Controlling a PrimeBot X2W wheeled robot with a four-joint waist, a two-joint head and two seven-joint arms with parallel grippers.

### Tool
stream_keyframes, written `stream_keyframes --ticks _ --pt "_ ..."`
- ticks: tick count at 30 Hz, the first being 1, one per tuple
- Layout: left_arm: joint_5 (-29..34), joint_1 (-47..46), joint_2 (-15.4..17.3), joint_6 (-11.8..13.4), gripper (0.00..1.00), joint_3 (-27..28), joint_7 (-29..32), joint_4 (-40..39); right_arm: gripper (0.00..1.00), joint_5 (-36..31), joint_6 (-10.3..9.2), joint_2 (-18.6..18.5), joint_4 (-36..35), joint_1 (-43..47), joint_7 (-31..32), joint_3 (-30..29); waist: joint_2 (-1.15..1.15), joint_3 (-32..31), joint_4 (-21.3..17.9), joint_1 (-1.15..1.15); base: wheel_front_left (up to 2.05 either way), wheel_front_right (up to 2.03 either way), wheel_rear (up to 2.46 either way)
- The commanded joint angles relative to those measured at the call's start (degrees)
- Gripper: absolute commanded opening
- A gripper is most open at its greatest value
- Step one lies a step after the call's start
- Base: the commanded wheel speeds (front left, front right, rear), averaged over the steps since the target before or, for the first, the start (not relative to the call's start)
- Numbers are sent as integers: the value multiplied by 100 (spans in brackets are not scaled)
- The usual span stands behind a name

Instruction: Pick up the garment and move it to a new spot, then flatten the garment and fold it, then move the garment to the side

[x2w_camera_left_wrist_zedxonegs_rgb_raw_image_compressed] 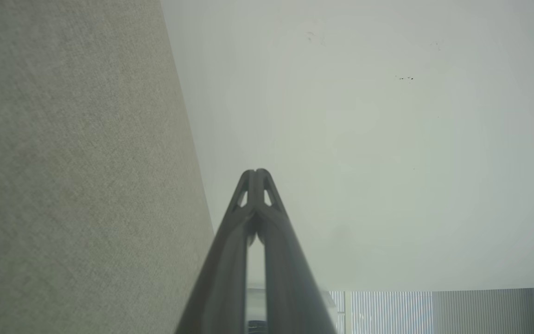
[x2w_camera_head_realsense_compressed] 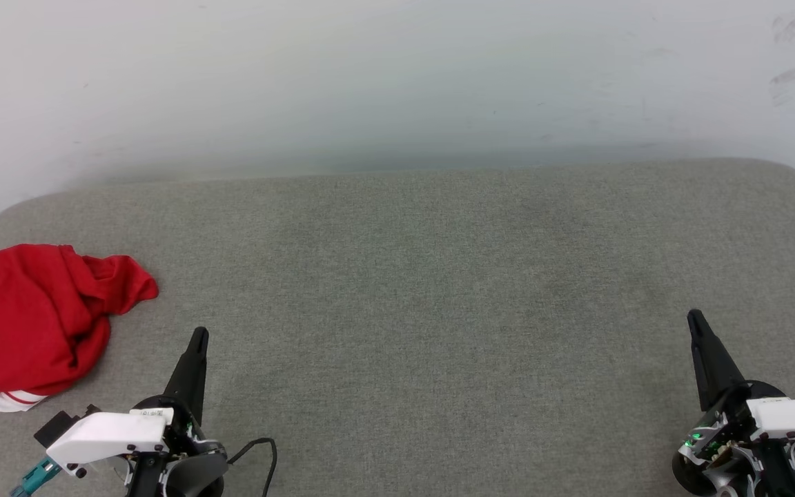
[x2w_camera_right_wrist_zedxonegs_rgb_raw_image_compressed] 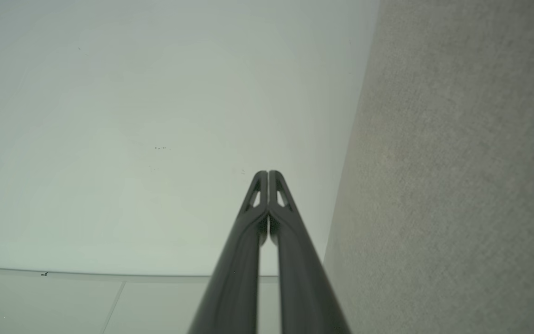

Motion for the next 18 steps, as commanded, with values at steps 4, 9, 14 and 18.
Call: stream_keyframes --ticks 4,9,14,18 --pt "12 -35 -8 -18 0 19 13 -1 0 -32 0 21 5 -64 11 -4 0 0 0 0 0 0 0" --pt "12 -35 -8 -18 0 19 13 -1 0 -31 0 21 5 -64 10 -3 0 0 0 0 0 0 0" --pt "11 -35 -8 -18 0 19 13 -1 0 -31 0 21 5 -64 9 -2 0 0 0 0 0 0 0" --pt "11 -35 -8 -19 0 19 12 -1 0 -30 0 21 5 -64 9 -1 0 0 0 0 0 0 0"
